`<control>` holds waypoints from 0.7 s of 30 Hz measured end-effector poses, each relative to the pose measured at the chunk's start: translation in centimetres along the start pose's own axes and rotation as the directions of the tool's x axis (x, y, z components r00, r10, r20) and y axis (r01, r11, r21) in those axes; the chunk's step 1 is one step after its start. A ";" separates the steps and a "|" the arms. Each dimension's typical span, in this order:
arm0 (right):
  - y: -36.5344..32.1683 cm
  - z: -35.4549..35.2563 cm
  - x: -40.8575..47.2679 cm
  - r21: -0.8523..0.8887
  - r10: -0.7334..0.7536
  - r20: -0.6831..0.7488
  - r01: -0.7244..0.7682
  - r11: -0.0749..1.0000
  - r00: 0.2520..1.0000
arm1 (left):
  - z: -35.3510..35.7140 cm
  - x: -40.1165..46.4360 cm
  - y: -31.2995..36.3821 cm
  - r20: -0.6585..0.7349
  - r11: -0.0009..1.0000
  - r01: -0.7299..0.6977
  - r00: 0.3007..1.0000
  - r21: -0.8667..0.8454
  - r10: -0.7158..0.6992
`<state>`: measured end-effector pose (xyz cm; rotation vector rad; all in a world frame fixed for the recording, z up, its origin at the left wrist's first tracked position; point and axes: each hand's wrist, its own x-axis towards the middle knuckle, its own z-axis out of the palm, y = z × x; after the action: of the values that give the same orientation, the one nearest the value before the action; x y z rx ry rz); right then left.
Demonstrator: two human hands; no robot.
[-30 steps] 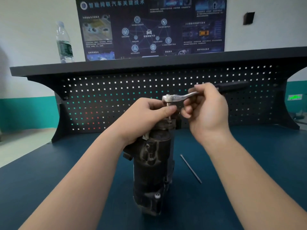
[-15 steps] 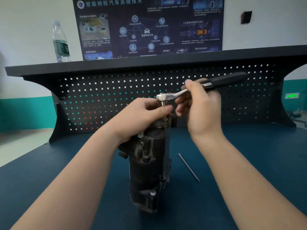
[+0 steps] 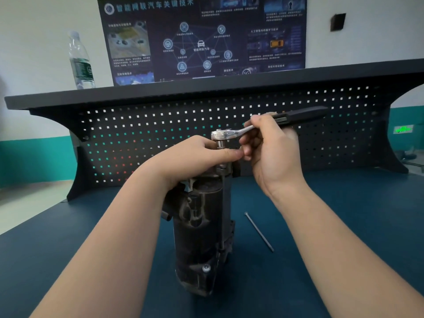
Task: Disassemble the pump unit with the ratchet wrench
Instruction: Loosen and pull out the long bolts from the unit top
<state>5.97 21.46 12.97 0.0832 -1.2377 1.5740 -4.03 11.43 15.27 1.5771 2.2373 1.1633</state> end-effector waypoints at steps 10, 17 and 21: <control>-0.2 -0.5 0.4 0.053 0.127 0.045 -0.129 0.990 0.991 | 0.3 -0.6 -1.5 -0.027 0.959 -0.157 0.987 -0.234 0.155; -0.5 -1.3 1.0 0.223 0.436 0.191 -0.472 0.853 0.879 | -0.3 -0.6 -2.3 -0.012 0.923 -0.192 0.980 -0.333 0.200; -0.5 -1.4 1.1 0.304 0.474 0.162 -0.501 0.810 0.865 | -0.2 -0.7 -2.1 -0.001 0.911 -0.201 0.977 -0.359 0.215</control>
<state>6.57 23.14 13.33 0.0467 -1.0857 2.2504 -5.43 10.45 13.82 1.6905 1.7344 1.4812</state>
